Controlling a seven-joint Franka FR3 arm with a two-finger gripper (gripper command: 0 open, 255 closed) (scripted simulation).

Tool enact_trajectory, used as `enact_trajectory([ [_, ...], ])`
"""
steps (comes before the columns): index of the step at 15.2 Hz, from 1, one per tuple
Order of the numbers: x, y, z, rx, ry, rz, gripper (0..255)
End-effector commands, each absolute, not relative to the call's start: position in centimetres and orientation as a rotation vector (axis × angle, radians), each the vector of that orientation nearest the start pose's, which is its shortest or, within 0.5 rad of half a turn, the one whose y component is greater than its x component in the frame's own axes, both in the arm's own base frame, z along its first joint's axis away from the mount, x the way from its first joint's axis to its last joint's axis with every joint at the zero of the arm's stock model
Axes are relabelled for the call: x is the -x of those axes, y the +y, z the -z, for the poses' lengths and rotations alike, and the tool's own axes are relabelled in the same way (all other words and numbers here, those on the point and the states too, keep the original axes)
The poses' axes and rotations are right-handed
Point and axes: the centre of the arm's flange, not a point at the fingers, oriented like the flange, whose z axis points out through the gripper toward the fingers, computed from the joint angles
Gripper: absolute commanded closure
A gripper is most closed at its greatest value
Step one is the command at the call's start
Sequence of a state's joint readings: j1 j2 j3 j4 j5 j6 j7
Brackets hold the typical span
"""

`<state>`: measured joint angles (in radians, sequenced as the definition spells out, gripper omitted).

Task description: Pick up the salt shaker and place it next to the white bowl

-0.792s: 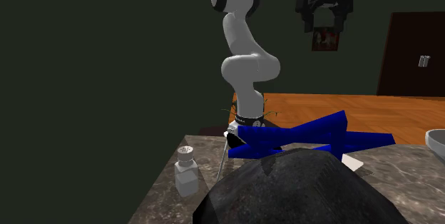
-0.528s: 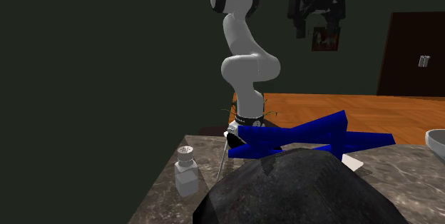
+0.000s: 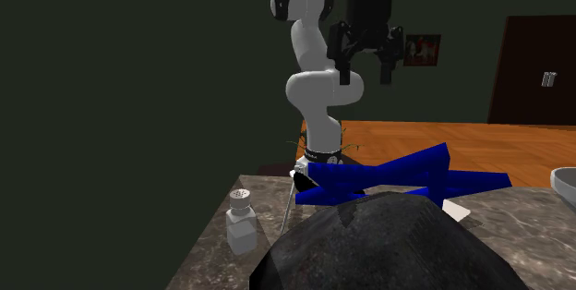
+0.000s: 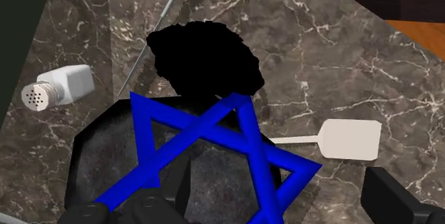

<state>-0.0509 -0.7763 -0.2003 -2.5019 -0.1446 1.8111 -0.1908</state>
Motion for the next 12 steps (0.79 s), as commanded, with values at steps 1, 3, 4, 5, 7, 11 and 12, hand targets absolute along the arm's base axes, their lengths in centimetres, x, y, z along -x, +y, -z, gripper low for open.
enact_trajectory([
  [1,-31.6,-12.1,-51.8,3.164,-0.052,0.123,0],
  [3,-31.5,-14.2,-50.4,3.172,-0.070,0.126,0],
  [4,-31.4,-15.2,-49.6,3.175,-0.078,0.128,0],
  [5,-31.4,-16.3,-48.9,3.179,-0.087,0.130,0],
  [7,-31.4,-18.4,-47.4,3.186,-0.105,0.133,0],
  [11,-31.4,-22.6,-44.6,3.199,-0.140,0.140,0],
  [12,-31.4,-23.7,-43.9,3.203,-0.149,0.141,0],
])
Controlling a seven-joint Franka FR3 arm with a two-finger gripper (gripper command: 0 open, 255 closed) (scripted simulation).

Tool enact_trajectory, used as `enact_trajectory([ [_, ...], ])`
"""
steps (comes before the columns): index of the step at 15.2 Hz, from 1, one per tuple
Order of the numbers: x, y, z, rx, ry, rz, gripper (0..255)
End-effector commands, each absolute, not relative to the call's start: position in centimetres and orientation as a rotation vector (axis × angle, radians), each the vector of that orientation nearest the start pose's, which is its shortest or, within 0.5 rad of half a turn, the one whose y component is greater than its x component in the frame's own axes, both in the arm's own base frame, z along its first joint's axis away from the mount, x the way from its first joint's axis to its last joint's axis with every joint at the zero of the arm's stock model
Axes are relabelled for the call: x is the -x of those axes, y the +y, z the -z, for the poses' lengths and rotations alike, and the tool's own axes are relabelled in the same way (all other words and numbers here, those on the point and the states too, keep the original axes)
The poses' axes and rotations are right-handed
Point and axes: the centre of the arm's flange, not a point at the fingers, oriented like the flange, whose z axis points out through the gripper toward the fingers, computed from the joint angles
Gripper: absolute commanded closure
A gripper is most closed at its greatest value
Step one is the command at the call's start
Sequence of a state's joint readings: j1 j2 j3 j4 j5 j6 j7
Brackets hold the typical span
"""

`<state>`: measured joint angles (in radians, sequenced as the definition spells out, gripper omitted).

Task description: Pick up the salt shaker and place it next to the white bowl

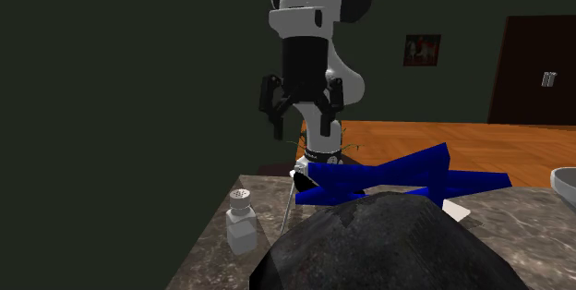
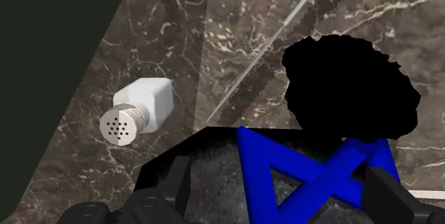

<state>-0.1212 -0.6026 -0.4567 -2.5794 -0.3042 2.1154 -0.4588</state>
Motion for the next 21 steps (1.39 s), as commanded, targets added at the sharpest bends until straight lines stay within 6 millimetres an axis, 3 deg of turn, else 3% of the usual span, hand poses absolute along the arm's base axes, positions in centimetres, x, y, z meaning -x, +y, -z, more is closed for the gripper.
enact_trajectory([
  [1,-31.4,-24.7,-43.2,3.206,-0.158,0.143,0],
  [9,-31.9,-33.4,-37.7,3.232,-0.231,0.157,0],
  [17,-32.3,-33.8,-33.8,3.232,-0.231,0.157,0],
  [21,-32.3,-33.8,-33.8,3.232,-0.231,0.157,0],
])
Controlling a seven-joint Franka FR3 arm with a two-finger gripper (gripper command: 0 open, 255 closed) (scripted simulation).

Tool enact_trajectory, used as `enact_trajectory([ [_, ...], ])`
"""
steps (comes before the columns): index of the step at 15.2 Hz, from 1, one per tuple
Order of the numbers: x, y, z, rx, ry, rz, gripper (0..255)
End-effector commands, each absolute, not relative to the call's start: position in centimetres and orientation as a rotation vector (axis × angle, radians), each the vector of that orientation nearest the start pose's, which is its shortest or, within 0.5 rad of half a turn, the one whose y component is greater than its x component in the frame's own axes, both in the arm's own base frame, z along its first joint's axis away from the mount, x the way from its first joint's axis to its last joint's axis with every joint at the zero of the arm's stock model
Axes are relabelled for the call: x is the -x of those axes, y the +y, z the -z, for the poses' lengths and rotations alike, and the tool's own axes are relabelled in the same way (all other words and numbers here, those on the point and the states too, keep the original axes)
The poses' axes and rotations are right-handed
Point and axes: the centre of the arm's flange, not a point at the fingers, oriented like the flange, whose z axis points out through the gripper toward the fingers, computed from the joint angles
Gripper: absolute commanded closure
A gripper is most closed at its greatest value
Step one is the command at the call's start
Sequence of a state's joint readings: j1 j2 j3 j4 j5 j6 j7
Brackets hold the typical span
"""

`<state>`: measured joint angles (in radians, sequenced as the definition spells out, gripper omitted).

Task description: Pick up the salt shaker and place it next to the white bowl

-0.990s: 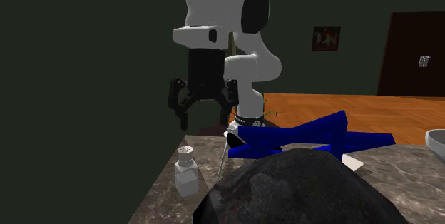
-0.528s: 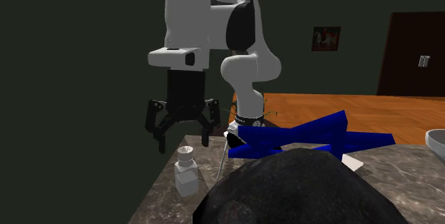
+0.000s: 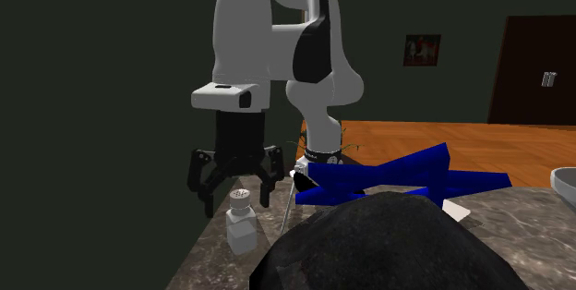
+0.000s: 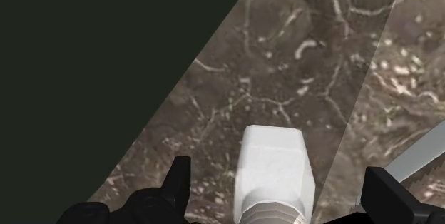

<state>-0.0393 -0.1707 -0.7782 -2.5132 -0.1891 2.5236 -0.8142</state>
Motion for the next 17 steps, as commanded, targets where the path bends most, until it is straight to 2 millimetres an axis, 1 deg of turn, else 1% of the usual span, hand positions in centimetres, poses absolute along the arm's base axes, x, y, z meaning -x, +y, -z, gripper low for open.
enact_trajectory([
  [1,-32.3,-33.8,-33.8,3.232,-0.231,0.157,0],
  [4,-32.3,-33.7,-33.8,3.232,-0.231,0.157,0],
  [5,-32.3,-33.7,-33.8,3.232,-0.231,0.157,255],
  [14,-32.3,-33.8,-33.8,3.232,-0.231,0.157,255],
  [17,-32.3,-33.8,-35.3,3.232,-0.231,0.157,255],
])
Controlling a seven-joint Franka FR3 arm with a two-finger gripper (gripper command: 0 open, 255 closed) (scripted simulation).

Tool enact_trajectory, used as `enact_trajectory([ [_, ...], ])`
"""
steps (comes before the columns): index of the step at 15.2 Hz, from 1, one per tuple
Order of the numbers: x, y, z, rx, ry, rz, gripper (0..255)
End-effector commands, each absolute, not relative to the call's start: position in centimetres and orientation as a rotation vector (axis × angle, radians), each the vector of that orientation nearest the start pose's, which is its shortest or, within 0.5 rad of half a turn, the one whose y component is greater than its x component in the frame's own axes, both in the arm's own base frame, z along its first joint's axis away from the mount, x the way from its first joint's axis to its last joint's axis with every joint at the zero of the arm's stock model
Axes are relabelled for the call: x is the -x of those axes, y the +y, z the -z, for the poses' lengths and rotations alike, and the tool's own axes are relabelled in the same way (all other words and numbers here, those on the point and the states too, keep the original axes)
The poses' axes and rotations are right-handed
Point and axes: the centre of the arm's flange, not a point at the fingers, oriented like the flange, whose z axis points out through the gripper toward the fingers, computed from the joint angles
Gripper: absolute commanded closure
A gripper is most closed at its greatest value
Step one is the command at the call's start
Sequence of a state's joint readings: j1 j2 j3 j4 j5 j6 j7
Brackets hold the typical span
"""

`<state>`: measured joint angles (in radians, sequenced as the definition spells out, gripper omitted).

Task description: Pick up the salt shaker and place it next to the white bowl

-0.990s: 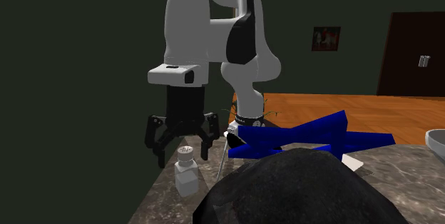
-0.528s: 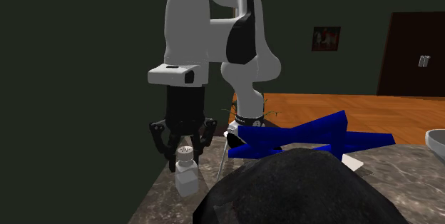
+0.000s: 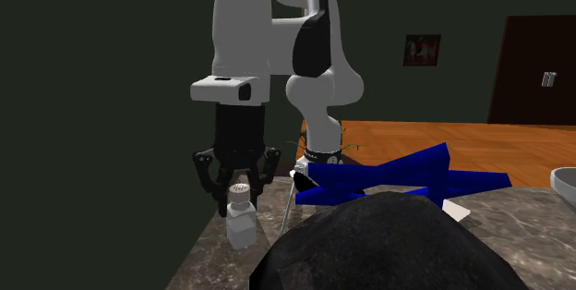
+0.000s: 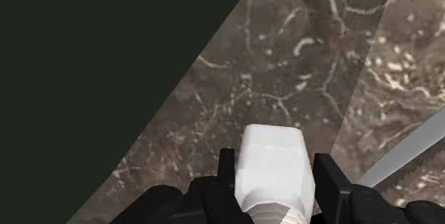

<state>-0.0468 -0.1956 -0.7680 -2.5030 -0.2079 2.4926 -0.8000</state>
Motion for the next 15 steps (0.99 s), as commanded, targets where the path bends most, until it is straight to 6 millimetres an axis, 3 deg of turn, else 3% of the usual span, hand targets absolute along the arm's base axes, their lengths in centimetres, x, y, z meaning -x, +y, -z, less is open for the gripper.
enact_trajectory([
  [1,-32.3,-33.8,-35.9,3.232,-0.231,0.157,255],
  [15,-32.3,-33.8,-43.3,3.232,-0.231,0.157,255],
])
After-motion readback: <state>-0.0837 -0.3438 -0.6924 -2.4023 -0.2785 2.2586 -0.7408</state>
